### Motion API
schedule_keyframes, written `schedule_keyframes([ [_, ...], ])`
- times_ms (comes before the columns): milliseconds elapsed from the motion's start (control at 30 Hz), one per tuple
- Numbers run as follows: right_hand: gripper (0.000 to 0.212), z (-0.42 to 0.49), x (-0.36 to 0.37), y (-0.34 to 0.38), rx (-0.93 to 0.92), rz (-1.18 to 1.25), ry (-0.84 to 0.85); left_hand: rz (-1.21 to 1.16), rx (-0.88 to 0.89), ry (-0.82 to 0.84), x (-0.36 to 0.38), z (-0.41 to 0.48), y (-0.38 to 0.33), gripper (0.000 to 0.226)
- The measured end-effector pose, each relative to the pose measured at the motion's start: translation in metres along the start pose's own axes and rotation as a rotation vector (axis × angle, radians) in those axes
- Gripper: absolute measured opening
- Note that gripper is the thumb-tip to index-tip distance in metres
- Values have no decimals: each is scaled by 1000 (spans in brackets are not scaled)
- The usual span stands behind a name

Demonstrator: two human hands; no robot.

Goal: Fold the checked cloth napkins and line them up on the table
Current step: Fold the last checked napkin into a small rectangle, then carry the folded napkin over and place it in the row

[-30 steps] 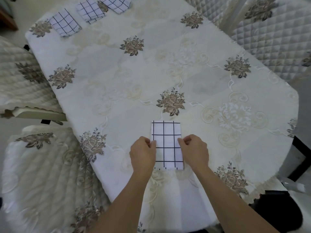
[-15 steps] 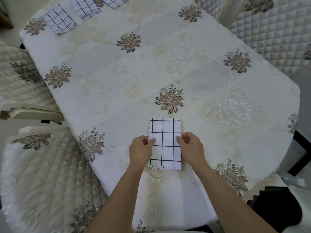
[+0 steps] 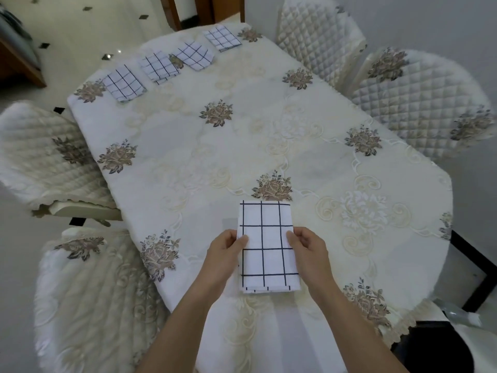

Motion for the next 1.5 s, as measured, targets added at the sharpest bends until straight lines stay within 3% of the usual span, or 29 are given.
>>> schedule_keyframes([
  [133, 26, -18, 15, 15, -98, -55, -2, 4, 67, -54, -13, -15, -8, 40],
  [367, 24, -45, 33, 16, -192, -252, -53, 246, 260, -229, -35, -44, -7, 31],
  [700, 25, -82, 53, 14, -253, -303, -6, 260, 284, -384, -60, -84, 14, 36],
  [1033, 29, -125, 81, 13, -264, -267, 347, 205, 100, -760, -73, -181, 59, 33],
  [1500, 41, -315, 216, -16, -372, -331, 961, -85, -168, -1319, -145, -395, 191, 33],
])
Point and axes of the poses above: each hand's wrist, its own z-axis towards the middle knuckle, its own x-axis out of the palm, y = z × x, the point moved 8 cm from there along z, towards the middle knuckle, and after that the axes turned 12 degrees about z, right-handed, at the moved point
